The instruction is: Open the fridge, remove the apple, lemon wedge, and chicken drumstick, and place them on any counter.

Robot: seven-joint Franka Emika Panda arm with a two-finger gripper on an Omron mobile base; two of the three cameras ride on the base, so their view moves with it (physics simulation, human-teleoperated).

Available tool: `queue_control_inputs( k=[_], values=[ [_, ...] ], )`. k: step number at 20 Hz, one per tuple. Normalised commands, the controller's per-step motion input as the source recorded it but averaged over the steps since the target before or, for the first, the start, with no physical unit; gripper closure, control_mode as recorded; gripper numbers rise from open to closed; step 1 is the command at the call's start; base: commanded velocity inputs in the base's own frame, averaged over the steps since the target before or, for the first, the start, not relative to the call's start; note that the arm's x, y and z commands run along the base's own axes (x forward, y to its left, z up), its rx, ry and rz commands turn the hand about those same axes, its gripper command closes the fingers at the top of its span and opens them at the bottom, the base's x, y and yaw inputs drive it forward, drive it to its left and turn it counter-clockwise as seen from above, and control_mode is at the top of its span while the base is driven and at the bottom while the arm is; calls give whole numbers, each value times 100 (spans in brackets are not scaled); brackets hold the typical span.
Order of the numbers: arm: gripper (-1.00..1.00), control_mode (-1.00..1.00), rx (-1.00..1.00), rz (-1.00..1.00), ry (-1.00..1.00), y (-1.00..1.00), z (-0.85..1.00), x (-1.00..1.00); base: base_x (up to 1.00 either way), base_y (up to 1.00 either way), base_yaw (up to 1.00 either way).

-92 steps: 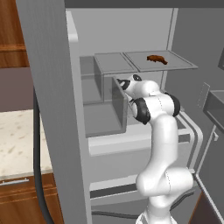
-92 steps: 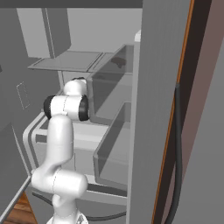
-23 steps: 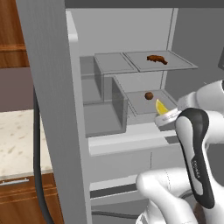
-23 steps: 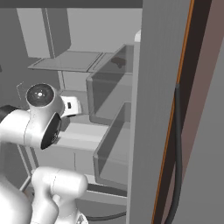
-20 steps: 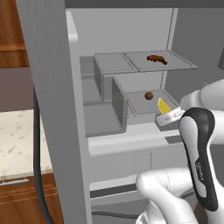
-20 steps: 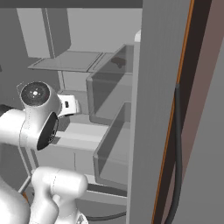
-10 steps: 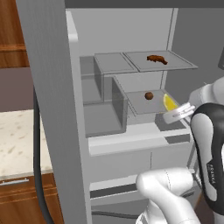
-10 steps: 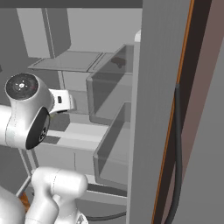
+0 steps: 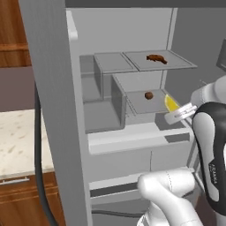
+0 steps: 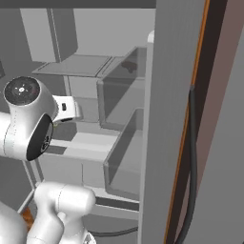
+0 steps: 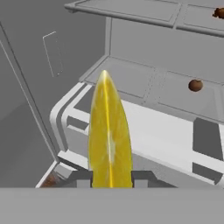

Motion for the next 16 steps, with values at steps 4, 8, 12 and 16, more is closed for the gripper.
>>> queue_control_inputs(
  k=[4, 8, 12, 16],
  values=[
    [100, 100, 0, 0, 0, 0, 0, 0, -76, -6, -5],
    [100, 100, 0, 0, 0, 0, 0, 0, -100, -9, -7],
    [100, 100, 0, 0, 0, 0, 0, 0, -100, -12, -12],
    [100, 100, 0, 0, 0, 0, 0, 0, -97, 2, -10]
  ],
)
